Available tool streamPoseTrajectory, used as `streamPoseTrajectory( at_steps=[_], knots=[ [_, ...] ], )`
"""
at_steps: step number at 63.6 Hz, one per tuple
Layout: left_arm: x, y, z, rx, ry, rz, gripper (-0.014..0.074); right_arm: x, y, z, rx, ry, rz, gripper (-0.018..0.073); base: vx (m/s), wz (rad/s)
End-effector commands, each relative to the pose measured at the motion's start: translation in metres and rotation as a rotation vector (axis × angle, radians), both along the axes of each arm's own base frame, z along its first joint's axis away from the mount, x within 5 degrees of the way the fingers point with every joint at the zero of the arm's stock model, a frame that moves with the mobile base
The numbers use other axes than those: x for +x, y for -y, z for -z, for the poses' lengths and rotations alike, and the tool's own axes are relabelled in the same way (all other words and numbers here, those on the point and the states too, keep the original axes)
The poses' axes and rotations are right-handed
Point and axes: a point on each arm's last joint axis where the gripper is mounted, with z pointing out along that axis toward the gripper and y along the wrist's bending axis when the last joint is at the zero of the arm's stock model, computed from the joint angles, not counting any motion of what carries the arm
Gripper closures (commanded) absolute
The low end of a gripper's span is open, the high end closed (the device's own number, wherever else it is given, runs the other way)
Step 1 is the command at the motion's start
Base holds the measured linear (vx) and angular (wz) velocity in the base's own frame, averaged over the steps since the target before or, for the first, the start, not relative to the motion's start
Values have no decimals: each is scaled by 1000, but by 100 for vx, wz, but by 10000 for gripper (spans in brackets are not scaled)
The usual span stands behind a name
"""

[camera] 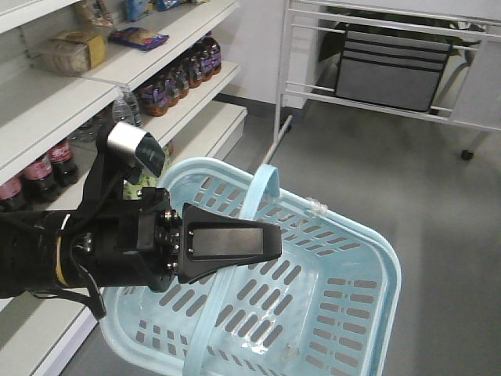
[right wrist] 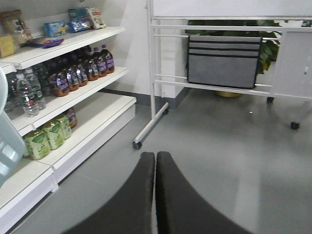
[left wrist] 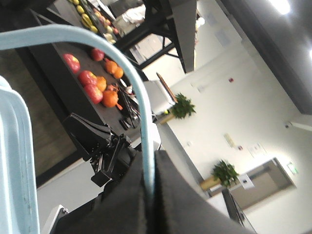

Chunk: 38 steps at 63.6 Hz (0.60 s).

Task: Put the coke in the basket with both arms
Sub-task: 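Drive the base, carrying the basket in the left gripper, to another shelf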

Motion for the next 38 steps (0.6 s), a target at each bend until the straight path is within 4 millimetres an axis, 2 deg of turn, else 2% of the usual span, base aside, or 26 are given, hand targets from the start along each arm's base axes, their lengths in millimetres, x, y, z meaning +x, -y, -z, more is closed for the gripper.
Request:
streamPoseTrajectory(
  at_steps=[1,38],
  knots=[
    [-14,-3,-29,-176,52,102,603,0,-1,-4,-12,75,-17,564,3,-46],
    [-14,-3,-29,-176,52,102,603,0,-1,-4,-12,75,-17,564,6,-46]
  ],
)
